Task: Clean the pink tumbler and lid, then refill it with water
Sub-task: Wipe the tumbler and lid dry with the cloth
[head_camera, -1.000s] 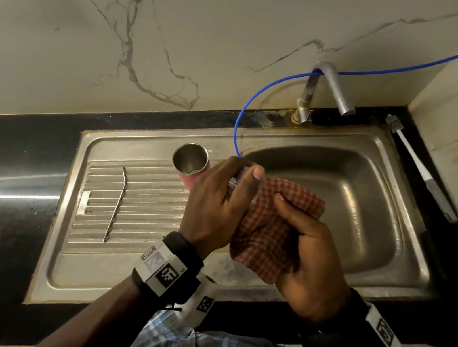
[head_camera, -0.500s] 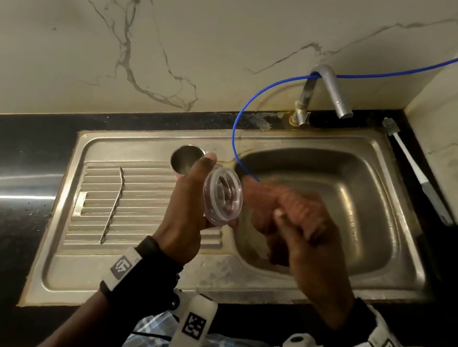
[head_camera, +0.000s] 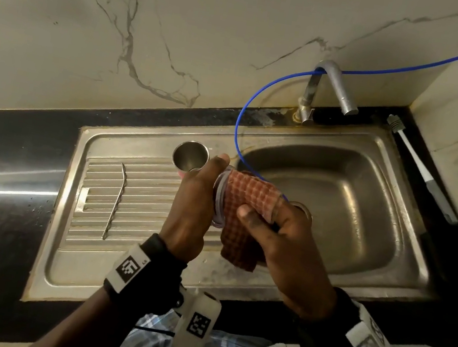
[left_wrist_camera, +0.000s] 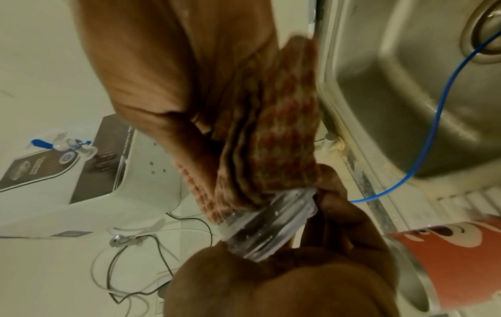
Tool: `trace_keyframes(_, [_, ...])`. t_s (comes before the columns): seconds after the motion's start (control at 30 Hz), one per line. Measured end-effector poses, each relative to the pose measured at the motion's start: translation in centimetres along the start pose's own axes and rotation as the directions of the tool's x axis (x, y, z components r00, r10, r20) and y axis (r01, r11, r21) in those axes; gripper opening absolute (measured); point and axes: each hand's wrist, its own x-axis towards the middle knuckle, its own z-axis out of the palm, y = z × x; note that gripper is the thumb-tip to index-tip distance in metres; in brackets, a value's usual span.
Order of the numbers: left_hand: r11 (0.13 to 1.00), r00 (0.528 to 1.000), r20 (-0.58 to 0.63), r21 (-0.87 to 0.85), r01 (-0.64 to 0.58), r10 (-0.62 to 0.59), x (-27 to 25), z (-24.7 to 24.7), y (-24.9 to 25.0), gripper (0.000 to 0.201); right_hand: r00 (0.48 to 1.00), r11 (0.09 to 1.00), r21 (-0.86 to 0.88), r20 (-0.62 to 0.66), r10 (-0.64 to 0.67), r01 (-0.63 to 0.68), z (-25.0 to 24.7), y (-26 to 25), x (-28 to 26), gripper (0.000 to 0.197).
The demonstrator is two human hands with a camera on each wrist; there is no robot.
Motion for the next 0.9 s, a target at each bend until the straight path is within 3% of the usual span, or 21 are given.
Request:
trace_keyframes(0.07, [0.999,0.999,0.0,-0.015,0.037,-0.037,0.2,0.0,0.5,0.042,0.994,0.999,-0.022,0.105,-0.028,0.031,-0.4,0.0,0.0,0.026])
trace_keyframes(0.13, [0.993,0.994,0.015,-0.047,0.104,-0.104,0.3,-0.1,0.7,0.046,0.959,0.922,-0.291,0.196,-0.204,0.255,-1.3,-0.1,0.3,0.027])
trace_keyframes(0.17, [0.99,0.991,0.025,-0.051,0.133,-0.132,0.3,0.0,0.8,0.052,0.914,0.801,-0.445,0.264,-0.309,0.4,-1.9,0.0,0.7,0.032])
trace_keyframes(0.2, [0.988,0.988,0.031,-0.035,0.15,-0.149,0.3,0.2,1.0,0.059,0.849,0.622,-0.579,0.352,-0.393,0.528,-2.5,0.4,1.3,0.038])
trace_keyframes(0.27, [0.991,0.99,0.021,0.019,0.136,-0.136,0.3,0.4,1.4,0.061,0.761,0.337,-0.703,0.458,-0.459,0.626,-3.0,0.6,2.2,0.049])
trace_keyframes(0.33, [0.996,0.997,0.002,0.045,0.077,-0.077,0.3,0.6,2.1,0.054,0.754,0.206,-0.781,0.441,-0.487,0.589,-2.8,0.6,2.2,0.052])
trace_keyframes(0.37, [0.997,0.999,-0.003,0.064,0.035,-0.035,0.4,0.6,2.3,0.054,0.77,0.185,-0.813,0.413,-0.486,0.553,-2.5,0.6,1.9,0.051])
trace_keyframes(0.43, [0.993,0.999,-0.016,0.111,-0.031,0.033,0.6,0.7,2.3,0.058,0.805,0.211,-0.839,0.363,-0.47,0.501,-2.2,0.9,1.4,0.049])
trace_keyframes(0.5, [0.981,0.994,-0.05,0.176,-0.085,0.095,0.6,0.9,1.9,0.054,0.833,0.332,-0.8,0.337,-0.439,0.499,-2.1,1.3,1.2,0.044])
trace_keyframes(0.57, [0.948,0.981,-0.058,0.274,-0.165,0.187,0.3,1.0,1.6,0.052,0.884,0.565,-0.689,0.268,-0.384,0.454,-1.8,1.5,1.1,0.032])
trace_keyframes(0.63, [0.836,0.936,-0.035,0.461,-0.297,0.351,0.2,0.8,0.9,0.06,0.969,0.874,-0.42,0.11,-0.219,0.245,-1.3,0.7,0.7,0.02])
trace_keyframes(0.67, [0.736,0.89,0.005,0.56,-0.38,0.455,0.0,0.7,0.5,0.062,0.995,0.975,-0.201,0.049,-0.092,0.1,-1.1,0.2,0.6,0.02])
trace_keyframes(0.73, [0.557,0.778,0.104,0.641,-0.528,0.619,-0.4,0.6,-0.3,0.057,0.992,0.981,0.147,0.018,0.124,-0.125,-1.0,-0.4,0.4,0.019])
trace_keyframes(0.8, [0.5,0.702,0.14,0.607,-0.618,0.698,-0.5,0.3,-1.2,0.049,0.975,0.914,0.345,0.02,0.22,-0.213,-0.9,-0.2,0.4,0.017])
trace_keyframes(0.9, [0.535,0.694,0.154,0.53,-0.659,0.703,0.1,-0.3,-2.1,0.046,0.94,0.678,0.666,0.107,0.325,-0.31,-0.6,0.6,0.0,0.037])
